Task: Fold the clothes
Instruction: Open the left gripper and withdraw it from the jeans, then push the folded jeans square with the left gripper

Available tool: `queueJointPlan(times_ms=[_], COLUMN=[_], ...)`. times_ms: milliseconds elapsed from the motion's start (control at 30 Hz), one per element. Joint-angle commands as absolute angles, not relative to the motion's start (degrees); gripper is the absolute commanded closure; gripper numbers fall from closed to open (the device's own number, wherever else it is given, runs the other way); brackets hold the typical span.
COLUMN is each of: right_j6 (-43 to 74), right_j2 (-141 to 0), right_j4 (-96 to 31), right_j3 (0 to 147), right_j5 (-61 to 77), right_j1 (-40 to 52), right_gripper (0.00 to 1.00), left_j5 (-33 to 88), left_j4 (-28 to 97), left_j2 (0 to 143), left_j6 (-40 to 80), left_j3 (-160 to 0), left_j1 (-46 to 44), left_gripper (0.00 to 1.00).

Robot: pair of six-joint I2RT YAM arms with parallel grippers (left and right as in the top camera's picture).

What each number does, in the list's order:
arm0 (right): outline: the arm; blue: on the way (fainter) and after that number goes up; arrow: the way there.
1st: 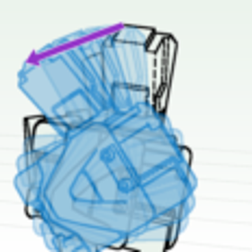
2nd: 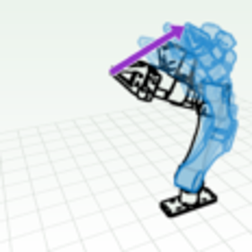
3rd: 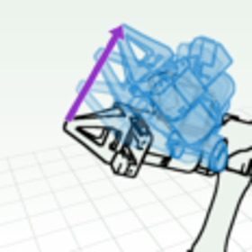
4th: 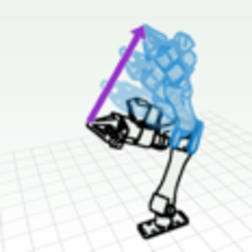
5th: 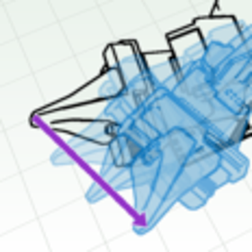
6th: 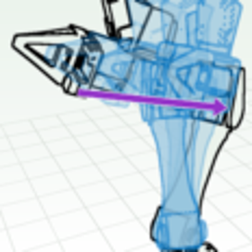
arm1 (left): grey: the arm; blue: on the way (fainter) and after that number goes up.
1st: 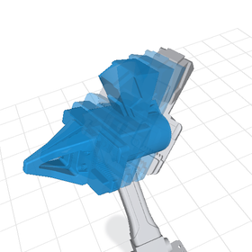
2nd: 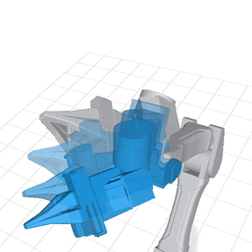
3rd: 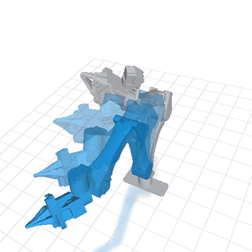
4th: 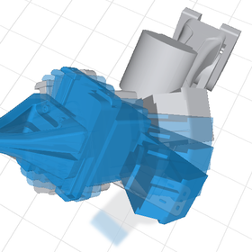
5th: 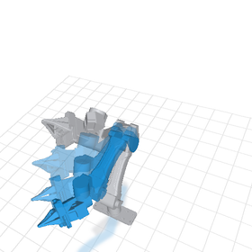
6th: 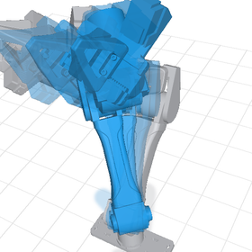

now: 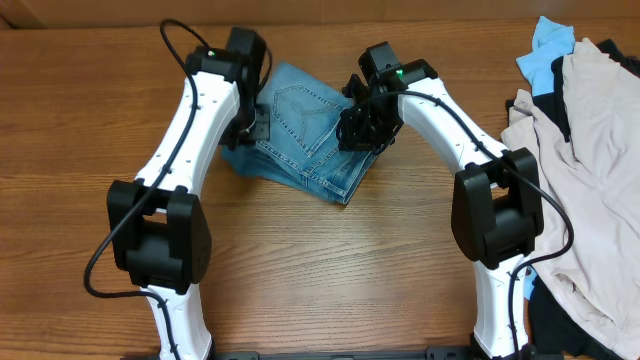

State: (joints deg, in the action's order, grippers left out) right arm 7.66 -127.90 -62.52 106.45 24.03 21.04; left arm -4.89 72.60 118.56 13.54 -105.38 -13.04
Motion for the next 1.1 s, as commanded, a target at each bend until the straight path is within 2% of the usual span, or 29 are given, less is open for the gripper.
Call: queueJointPlan(times_ms=[0, 233, 400, 533, 800, 1067], right_j6=[7.27, 7.27, 7.27, 7.27, 7.27, 7.27], right_j2=[-128.07, -128.07, -128.07, -128.07, -128.07, -128.07], right_j4=[-62.0, -62.02, -62.22, -62.54, -62.92, -62.92], right_j3=[107.11, 107.11, 107.11, 107.11, 107.11, 107.11], right_j5=[24.51, 24.49, 24.51, 24.47, 23.16, 22.96], right_j1=[21.23, 21.15, 21.15, 21.15, 21.15, 21.15], right_gripper=[0.84, 0.84, 0.84, 0.84, 0.84, 0.84], left_j5=[-6.28, -6.35, -17.54, -19.44, -10.66, 2.48], left_j4=[70.78, 53.89, 42.68, 39.03, 40.23, 39.09], left_j2=[119.15, 119.15, 119.15, 119.24, 119.66, 108.81], left_j6=[16.38, 16.99, 23.4, 28.71, 29.78, 19.4], left_j3=[-101.1, -89.1, -85.01, -84.58, -82.06, -87.99], left_j1=[-13.17, -13.28, -11.07, -6.61, 3.97, 4.32], left_gripper=[0.96, 0.96, 0.96, 0.96, 0.96, 0.96])
